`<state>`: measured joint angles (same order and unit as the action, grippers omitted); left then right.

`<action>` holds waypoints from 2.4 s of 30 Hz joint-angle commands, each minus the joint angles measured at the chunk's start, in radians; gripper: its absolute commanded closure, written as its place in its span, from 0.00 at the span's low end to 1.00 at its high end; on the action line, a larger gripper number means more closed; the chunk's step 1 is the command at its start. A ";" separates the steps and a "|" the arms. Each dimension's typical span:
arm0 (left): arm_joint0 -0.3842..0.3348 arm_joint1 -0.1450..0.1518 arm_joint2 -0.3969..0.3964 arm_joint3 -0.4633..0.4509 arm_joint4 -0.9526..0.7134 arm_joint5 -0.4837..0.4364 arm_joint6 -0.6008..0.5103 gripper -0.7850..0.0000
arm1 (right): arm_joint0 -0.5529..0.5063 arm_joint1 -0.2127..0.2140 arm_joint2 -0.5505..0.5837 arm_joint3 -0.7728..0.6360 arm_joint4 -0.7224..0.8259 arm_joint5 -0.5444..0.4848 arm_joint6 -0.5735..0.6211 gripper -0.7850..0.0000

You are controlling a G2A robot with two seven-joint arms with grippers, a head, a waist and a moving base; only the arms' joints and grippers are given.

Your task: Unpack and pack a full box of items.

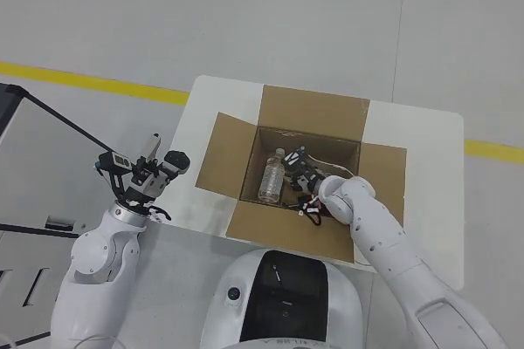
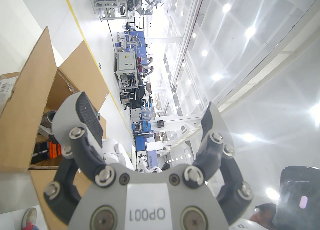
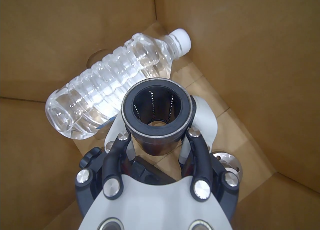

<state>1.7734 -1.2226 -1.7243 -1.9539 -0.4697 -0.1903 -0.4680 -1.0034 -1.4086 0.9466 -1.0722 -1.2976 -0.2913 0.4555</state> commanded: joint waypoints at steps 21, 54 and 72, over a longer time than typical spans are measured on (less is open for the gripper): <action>0.000 0.000 0.000 0.000 0.000 0.000 0.000 0.00 | -0.322 0.089 0.312 -0.574 -0.039 -0.059 -0.405 0.15; 0.000 0.000 0.000 0.000 0.000 0.000 0.000 0.00 | -0.765 0.126 0.809 -0.784 0.356 -0.082 -0.672 0.00; 0.027 0.003 -0.072 0.080 0.085 -0.102 0.036 0.00 | -0.765 0.126 0.809 -0.784 0.356 -0.082 -0.672 0.00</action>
<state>1.7964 -1.2206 -1.7951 -1.8971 -0.4136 -0.2775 -0.4294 -1.7679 -1.2828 1.7551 -1.8558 -0.9413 -0.3737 -0.2163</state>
